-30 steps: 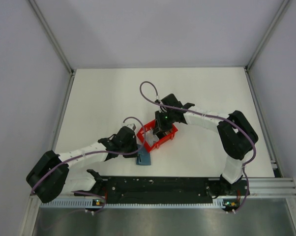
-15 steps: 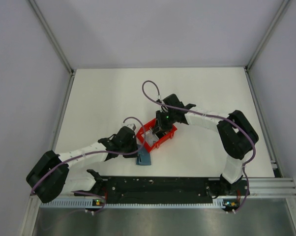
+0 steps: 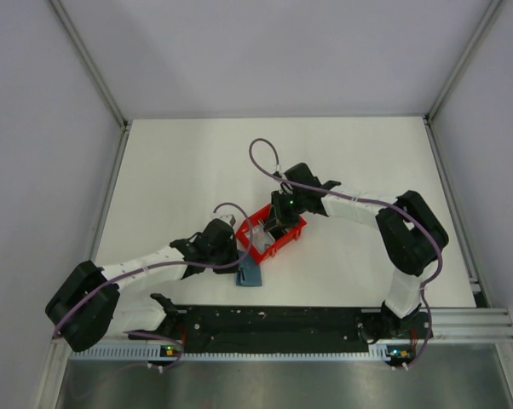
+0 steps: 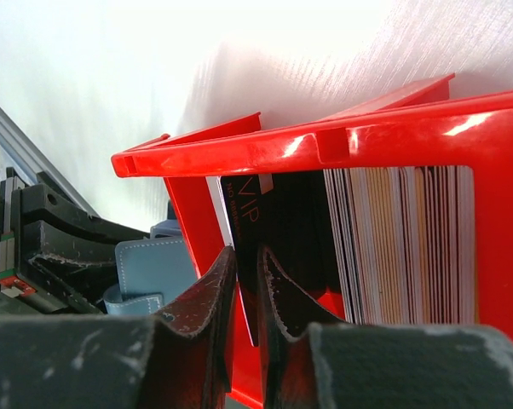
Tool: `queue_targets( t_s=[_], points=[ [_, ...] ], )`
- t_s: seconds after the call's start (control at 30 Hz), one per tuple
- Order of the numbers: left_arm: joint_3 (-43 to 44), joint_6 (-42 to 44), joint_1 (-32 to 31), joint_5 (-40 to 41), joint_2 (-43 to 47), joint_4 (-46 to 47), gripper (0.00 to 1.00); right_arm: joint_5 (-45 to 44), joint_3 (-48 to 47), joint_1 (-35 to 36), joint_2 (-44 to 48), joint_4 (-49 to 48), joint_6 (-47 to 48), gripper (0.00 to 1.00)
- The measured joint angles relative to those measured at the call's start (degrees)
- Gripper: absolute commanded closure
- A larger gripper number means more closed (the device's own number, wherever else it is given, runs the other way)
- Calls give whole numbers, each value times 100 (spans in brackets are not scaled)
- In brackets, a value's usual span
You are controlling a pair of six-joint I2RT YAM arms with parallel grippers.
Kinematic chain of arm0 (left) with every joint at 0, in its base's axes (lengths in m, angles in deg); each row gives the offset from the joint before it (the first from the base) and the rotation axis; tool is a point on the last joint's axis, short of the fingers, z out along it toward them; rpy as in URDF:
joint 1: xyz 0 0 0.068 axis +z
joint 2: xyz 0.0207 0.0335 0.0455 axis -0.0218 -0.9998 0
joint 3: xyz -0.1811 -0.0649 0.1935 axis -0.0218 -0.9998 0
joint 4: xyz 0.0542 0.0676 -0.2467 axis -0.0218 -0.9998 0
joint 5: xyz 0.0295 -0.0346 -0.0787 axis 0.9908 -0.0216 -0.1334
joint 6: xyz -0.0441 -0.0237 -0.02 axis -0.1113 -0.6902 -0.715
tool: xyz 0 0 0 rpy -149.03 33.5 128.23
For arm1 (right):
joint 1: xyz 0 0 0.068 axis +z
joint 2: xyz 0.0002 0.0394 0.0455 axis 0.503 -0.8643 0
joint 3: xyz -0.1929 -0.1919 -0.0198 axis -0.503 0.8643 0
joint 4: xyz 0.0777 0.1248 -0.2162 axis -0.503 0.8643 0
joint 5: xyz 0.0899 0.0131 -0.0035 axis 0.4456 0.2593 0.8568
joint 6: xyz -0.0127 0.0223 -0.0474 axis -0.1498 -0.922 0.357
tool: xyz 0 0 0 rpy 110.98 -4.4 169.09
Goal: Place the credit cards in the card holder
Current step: Pick up the credit card from the storage box.
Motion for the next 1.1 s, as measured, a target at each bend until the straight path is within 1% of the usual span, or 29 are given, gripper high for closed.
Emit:
queue_targets(
  t_s=[0.27, 0.5, 0.7, 1.1],
  points=[
    [9, 2, 0, -4, -11, -9, 100, 107, 90, -39, 0, -170, -103, 86],
    [11, 4, 0, -9, -11, -13, 100, 157, 103, -46, 0, -234, -181, 87],
    [11, 17, 0, -17, -13, -13, 100, 160, 122, -46, 0, -284, -210, 92],
    [11, 20, 0, -17, -13, -11, 100, 205, 125, -72, 2, -308, -225, 89]
  ],
)
